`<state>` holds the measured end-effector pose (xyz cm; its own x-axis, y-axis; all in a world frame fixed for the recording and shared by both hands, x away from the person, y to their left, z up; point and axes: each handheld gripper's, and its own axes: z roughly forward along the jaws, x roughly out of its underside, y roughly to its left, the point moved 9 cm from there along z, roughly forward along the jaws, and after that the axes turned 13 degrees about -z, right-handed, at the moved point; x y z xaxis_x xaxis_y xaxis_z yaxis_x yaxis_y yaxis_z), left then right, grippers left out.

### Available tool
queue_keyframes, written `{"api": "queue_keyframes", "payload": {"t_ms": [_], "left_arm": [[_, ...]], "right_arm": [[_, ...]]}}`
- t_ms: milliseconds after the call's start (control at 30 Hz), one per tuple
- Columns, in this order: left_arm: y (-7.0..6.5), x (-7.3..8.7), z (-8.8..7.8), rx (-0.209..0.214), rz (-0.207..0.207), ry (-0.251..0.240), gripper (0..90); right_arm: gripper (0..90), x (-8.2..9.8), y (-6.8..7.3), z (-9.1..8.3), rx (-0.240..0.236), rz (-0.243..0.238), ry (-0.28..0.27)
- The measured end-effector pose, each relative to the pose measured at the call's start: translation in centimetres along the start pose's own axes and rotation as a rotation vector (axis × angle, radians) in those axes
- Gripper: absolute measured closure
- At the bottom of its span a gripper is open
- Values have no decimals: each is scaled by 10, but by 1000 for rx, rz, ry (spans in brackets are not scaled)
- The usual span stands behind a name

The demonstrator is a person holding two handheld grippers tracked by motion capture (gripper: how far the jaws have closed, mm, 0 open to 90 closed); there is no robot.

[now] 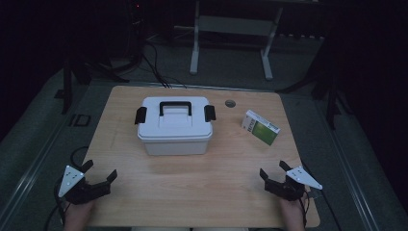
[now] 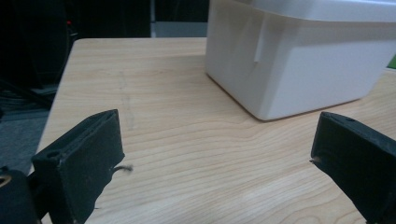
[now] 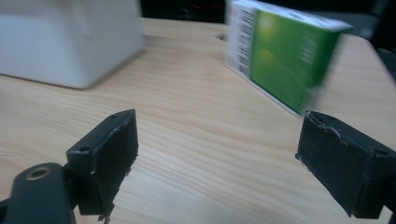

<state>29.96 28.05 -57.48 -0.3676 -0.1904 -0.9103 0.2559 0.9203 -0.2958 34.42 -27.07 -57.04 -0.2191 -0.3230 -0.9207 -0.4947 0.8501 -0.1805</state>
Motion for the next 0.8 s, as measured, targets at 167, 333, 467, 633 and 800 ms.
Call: {"api": "queue_keyframes", "payload": {"t_ms": [167,333,467,633,800], "left_arm": [[-5,-1,7,32,21,29,21],[-9,1,17,46,21,63,22],[-13,-1,27,63,26,81,22],[-16,-5,42,73,22,93,24],[-16,-7,59,55,36,120,72]], "right_arm": [[138,-12,16,12,-72,-22,-12],[186,-19,28,23,-106,-70,0],[264,-31,36,35,-136,-89,-15],[345,-37,42,48,-145,-128,-10],[448,-43,56,69,-197,-141,-8]]}}
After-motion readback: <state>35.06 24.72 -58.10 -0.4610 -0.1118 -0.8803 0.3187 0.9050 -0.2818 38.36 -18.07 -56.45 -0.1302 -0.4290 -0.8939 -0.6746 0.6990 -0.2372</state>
